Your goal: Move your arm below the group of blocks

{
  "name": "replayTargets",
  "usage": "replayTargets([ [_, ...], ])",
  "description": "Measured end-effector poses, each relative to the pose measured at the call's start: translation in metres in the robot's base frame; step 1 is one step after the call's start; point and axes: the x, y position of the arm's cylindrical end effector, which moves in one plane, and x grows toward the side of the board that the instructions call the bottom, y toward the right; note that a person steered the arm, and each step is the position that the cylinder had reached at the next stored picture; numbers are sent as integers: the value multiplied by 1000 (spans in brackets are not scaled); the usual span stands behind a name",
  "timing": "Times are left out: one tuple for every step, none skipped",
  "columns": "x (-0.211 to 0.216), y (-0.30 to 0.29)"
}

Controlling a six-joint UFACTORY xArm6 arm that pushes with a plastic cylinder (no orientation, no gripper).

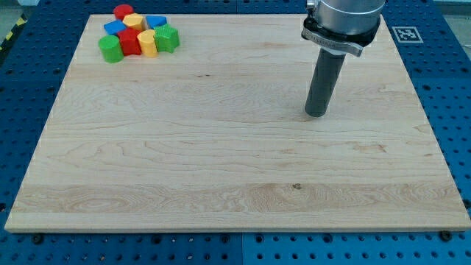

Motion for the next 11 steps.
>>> replayTargets([
  [0, 0],
  [0, 2],
  [0, 12],
  [-4, 12],
  [-5, 12],
  [-5, 15],
  [-5, 16],
  [-5, 17],
  [-5, 7],
  [-6, -54],
  [-17, -131],
])
